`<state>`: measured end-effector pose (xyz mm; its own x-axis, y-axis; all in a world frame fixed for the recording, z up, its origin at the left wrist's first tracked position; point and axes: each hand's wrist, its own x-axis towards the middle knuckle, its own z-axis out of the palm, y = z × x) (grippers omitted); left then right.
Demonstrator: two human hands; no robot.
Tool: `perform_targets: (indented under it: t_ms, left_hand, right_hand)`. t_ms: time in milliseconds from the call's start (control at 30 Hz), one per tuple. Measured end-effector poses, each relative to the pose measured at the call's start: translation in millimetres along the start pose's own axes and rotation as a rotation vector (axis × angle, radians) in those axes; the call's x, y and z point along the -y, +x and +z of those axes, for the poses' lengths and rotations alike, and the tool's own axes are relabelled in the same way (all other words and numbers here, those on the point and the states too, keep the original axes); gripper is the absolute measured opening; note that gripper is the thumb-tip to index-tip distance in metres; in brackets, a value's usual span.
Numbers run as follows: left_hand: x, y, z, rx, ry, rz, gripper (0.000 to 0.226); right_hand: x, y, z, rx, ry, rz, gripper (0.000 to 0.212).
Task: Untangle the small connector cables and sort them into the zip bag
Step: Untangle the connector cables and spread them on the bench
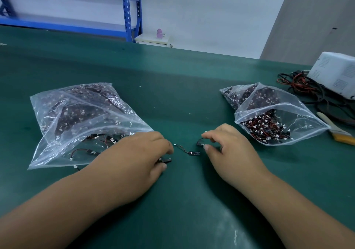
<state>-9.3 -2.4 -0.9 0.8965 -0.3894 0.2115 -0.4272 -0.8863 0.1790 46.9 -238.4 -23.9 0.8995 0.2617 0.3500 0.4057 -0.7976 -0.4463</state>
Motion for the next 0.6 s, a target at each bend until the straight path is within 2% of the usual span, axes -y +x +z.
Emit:
perform_targets:
  t_ms: [133, 233, 400, 533, 600]
  left_hand:
    - [6.4, -5.3, -2.1, 0.059, 0.102, -0.06, 0.041]
    - [9.4, -3.8, 1.7, 0.08, 0.095, -0.086, 0.033]
    - [11.6, 2.8, 8.3, 0.016, 0.055, -0.096, 0.01]
    - [10.3, 7.3, 12.4, -0.002, 0.043, -0.096, 0.007]
    - [9.3, 8.7, 13.7, -0.014, 0.048, -0.087, 0.008]
  right_hand:
    - [9.0, -2.1, 1.4, 0.079, -0.052, -0.094, 0.015]
    - [14.0, 2.8, 7.4, 0.121, -0.108, -0.069, 0.01]
    - [13.5, 15.8, 14.3, 0.048, -0.149, 0.091, 0.015]
    - [10.6, 15.2, 8.6, -0.06, 0.001, 0.117, 0.009]
    - [4.2, 13.0, -0.7, -0.13, 0.008, 0.109, 0.018]
